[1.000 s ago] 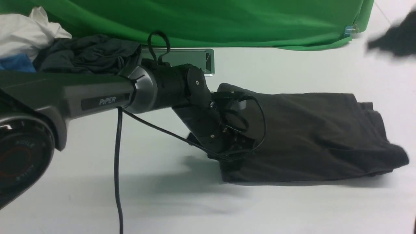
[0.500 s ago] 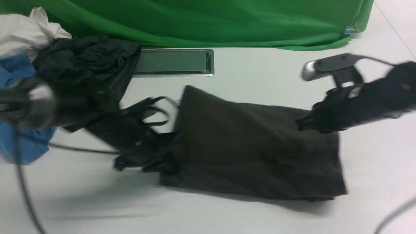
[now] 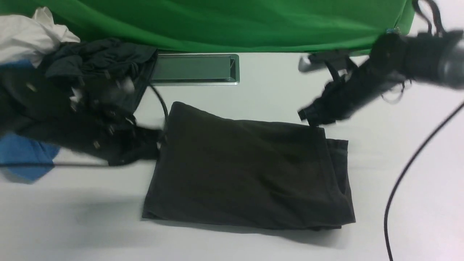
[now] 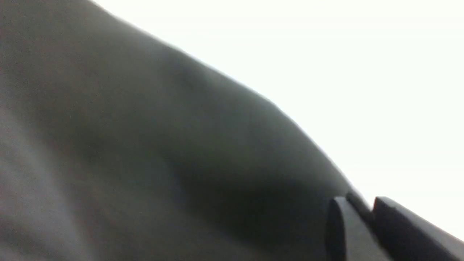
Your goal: Fold a long-sleeved shirt on a white desktop.
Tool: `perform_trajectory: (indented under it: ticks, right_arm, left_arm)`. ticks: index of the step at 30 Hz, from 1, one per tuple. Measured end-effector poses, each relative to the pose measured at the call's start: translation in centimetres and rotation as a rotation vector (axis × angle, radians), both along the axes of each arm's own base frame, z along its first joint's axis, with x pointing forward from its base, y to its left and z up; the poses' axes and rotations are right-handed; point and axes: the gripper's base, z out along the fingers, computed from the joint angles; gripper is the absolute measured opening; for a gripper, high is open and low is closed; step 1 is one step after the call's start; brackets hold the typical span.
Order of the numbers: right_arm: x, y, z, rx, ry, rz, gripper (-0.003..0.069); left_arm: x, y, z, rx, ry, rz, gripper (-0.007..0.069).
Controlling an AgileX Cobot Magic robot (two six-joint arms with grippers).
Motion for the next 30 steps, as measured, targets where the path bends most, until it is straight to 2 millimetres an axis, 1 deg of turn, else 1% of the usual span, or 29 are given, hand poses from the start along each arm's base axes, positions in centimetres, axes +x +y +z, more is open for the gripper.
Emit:
perform_trajectory:
  ticks: [2, 3, 5, 6, 8, 9, 10, 11, 13, 14, 15, 16, 17, 19, 20, 21, 22, 23, 24, 25, 26, 28, 30]
  right_arm:
    - [0.2, 0.2, 2.1, 0.003, -0.013, 0.038, 0.0123]
    - [0.0, 0.3, 3.6, 0.006, -0.025, 0.057, 0.0126]
    - [-1.2, 0.0, 6.4, 0.008, -0.049, 0.088, 0.0128]
    - [-1.5, -0.1, 6.9, 0.008, -0.054, 0.092, 0.0128]
    - [-2.8, -0.5, 9.3, 0.009, -0.099, 0.099, 0.0129]
    - [-4.8, -1.2, 11.8, 0.0, -0.167, 0.097, 0.0132]
    - [-5.0, -1.4, 12.1, -0.005, -0.177, 0.095, 0.0133]
    - [-6.8, -2.2, 13.7, -0.018, -0.232, 0.072, 0.0135]
    - [-9.7, -3.5, 15.7, -0.033, -0.327, 0.014, 0.0137]
    - [-10.2, -3.7, 16.3, -0.028, -0.358, 0.003, 0.0138]
    - [-12.7, -4.8, 17.3, -0.021, -0.434, -0.064, 0.0139]
    - [-13.9, -5.3, 17.6, -0.009, -0.472, -0.102, 0.014]
    - [-16.0, -6.1, 17.8, 0.017, -0.538, -0.144, 0.0142]
    - [-18.3, -6.8, 17.5, 0.051, -0.611, -0.174, 0.0145]
    - [-20.2, -7.4, 16.9, 0.081, -0.667, -0.193, 0.0146]
    - [-20.8, -7.5, 16.7, 0.092, -0.68, -0.2, 0.0146]
    - [-22.1, -7.9, 16.1, 0.112, -0.711, -0.212, 0.0146]
    - [-23.3, -8.2, 14.9, 0.129, -0.724, -0.226, 0.0147]
    - [-24.6, -8.6, 14.4, 0.152, -0.763, -0.235, 0.0148]
    - [-25.5, -8.8, 13.4, 0.157, -0.774, -0.237, 0.0148]
    - [-26.4, -9.1, 12.9, 0.172, -0.81, -0.241, 0.015]
    - [-27.6, -9.4, 12.0, 0.189, -0.857, -0.245, 0.0153]
    - [-29.0, -9.8, 10.6, 0.209, -0.925, -0.244, 0.0159]
  left_arm:
    - [-0.2, 0.1, 2.2, 0.015, -0.066, -0.015, 0.0069]
    - [-0.4, 0.1, 3.6, 0.02, -0.096, -0.027, 0.009]
    - [-1.1, 0.2, 5.8, 0.038, -0.13, -0.059, 0.0127]
    - [-1.2, 0.2, 6.1, 0.04, -0.136, -0.062, 0.0136]
    - [-1.8, 0.3, 7.2, 0.063, -0.142, -0.089, 0.0167]
    - [-2.6, 0.5, 8.3, 0.092, -0.154, -0.112, 0.0197]
    - [-2.7, 0.6, 8.4, 0.098, -0.153, -0.115, 0.02]
    - [-3.1, 0.7, 9.0, 0.106, -0.165, -0.118, 0.0219]
    - [-3.6, 0.7, 9.6, 0.101, -0.171, -0.112, 0.0236]
    - [-3.7, 0.7, 9.7, 0.101, -0.172, -0.113, 0.0238]
    - [-4.4, 0.6, 10.0, 0.088, -0.158, -0.127, 0.0243]
    - [-4.8, 0.6, 10.1, 0.082, -0.148, -0.143, 0.0244]
    - [-5.5, 0.5, 10.6, 0.071, -0.154, -0.161, 0.0245]
    - [-6.4, 0.3, 11.4, 0.063, -0.186, -0.174, 0.0246]
    - [-7.3, 0.0, 12.1, 0.059, -0.22, -0.189, 0.0246]
    - [-7.6, 0.0, 12.4, 0.057, -0.231, -0.192, 0.0246]
    - [-8.5, -0.1, 13.0, 0.054, -0.261, -0.206, 0.0246]
    - [-9.8, -0.2, 13.7, 0.052, -0.291, -0.224, 0.0246]
    - [-10.9, -0.1, 14.2, 0.052, -0.311, -0.239, 0.0246]
    - [-12.1, 0.0, 14.5, 0.051, -0.325, -0.252, 0.0246]
    - [-13.1, 0.1, 14.6, 0.049, -0.334, -0.258, 0.0246]
    - [-14.9, 0.4, 14.4, 0.04, -0.339, -0.254, 0.0246]
    - [-17.6, 0.8, 13.4, 0.007, -0.34, -0.219, 0.0246]
